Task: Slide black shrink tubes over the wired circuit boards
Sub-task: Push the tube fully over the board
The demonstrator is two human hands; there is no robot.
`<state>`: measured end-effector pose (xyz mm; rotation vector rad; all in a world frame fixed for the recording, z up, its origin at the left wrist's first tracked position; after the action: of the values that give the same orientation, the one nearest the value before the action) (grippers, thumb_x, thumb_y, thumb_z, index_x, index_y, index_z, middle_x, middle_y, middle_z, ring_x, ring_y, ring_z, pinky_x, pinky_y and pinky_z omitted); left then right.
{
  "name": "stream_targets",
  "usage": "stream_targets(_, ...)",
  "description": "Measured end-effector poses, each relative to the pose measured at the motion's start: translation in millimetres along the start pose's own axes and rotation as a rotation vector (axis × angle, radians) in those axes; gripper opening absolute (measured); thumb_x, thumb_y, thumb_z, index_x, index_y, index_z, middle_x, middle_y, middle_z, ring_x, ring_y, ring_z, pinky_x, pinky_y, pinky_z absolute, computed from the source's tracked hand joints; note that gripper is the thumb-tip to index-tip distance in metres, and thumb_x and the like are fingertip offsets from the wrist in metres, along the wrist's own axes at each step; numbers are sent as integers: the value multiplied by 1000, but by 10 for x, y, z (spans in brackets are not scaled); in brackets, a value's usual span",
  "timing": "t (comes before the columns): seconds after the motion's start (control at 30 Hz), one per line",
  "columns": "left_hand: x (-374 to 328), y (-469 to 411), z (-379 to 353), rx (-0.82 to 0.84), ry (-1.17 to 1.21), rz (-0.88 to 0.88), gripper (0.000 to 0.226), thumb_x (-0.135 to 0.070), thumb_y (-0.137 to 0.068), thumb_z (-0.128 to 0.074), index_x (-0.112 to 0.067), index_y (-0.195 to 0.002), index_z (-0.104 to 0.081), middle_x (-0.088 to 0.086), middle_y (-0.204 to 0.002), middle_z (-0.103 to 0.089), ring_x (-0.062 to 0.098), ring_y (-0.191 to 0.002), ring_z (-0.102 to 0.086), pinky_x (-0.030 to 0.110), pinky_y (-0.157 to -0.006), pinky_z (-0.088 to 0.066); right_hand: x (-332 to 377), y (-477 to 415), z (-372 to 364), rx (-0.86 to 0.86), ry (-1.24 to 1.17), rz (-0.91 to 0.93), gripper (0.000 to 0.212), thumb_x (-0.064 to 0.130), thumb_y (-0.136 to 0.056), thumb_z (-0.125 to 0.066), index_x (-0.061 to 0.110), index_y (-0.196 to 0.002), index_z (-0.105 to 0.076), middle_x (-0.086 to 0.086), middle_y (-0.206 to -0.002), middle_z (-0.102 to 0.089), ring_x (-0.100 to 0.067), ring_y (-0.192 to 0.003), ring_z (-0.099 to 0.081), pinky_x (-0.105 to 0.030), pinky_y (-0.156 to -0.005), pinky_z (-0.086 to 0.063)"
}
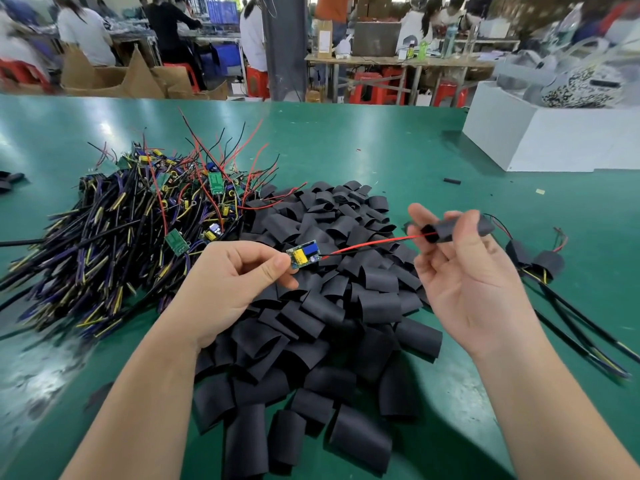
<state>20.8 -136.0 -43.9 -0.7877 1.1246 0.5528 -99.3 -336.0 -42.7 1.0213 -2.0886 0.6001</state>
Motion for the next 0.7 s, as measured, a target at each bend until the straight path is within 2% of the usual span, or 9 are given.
stream_targets(0.07, -38, 7, -45, 25, 7, -15, 26, -26, -82, -56, -4, -75, -69, -16, -44, -56, -12, -40, -46, -4, -47, -31, -39, 12, -17, 12, 4, 1, 12, 38, -68, -71, 26, -71, -70, 0, -98, -73, -6, -67, -55, -14, -62, -45)
stream_targets(0.13, -70, 16, -109, 61, 27, -31, 25, -23, -84, -55, -3, -75, -68, -17, -43, -53, -12, -41, -46, -4, -48, -31, -123, 29, -76, 78, -69, -34, 29, 33, -57, -86, 21, -79, -71, -3, -92, -70, -6, -58, -48, -14, -56, -41)
stream_targets(0.17, -76, 20, -138, 76, 47, -32, 25, -23, -85, -55, -3, -75, -68, -17, -42, -52, -11, -40, -45, -3, -47, -30, -182, 47, -117, 114, -101, -61, 31, 26, -57, -87, 18, -82, -72, -5, -90, -69, -6, -56, -49, -15, -55, -42)
stream_targets(0.27, -68, 36, -209, 121, 89, 3, 26, -34, -85, -62, -15, -71, -72, -11, -48, -59, -3, -38, -32, 7, -42, -27, -324, 128, -249, 208, -78, -116, 22, 13, -62, -79, 16, -83, -73, -7, -91, -71, -8, -66, -63, -15, -56, -48)
stream_targets(0.4, -30, 38, -224, 136, 126, 45, 20, -35, -82, -60, -28, -72, -75, -1, -62, -69, 3, -40, -27, 14, -41, -24, -350, 180, -352, 322, 25, -99, 31, 25, -57, -85, 20, -86, -74, -6, -98, -72, -10, -78, -65, -17, -64, -51)
stream_targets(0.57, -49, 48, -218, 170, 163, 21, 17, -41, -79, -68, -26, -76, -75, 4, -69, -72, 3, -40, -28, 16, -41, -23, -304, 166, -325, 307, 139, -54, 34, 31, -56, -86, 19, -85, -75, -7, -96, -73, -13, -69, -64, -18, -63, -52)
stream_targets(0.63, -76, 53, -227, 187, 146, -8, 20, -34, -84, -63, -21, -73, -75, -1, -64, -70, 1, -40, -30, 14, -43, -24, -317, 171, -328, 274, 126, -72, 28, 27, -58, -81, 16, -83, -76, -9, -91, -73, -11, -60, -62, -18, -60, -52)
stream_targets(0.7, -121, 68, -261, 228, 121, -66, 23, -19, -89, -56, -10, -74, -71, -13, -53, -63, -6, -41, -41, 4, -46, -30, -350, 177, -319, 214, 99, -112, 24, 27, -58, -76, 15, -79, -77, -8, -85, -73, -9, -54, -59, -17, -56, -51)
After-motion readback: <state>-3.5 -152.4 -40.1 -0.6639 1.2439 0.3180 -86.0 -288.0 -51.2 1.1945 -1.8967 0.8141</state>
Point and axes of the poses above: each hand's wrist, its own y-axis away from the middle knuckle, its own z-axis out of the back of the hand, x = y × z, the point moved 6 cm from there along -y, towards the middle knuckle
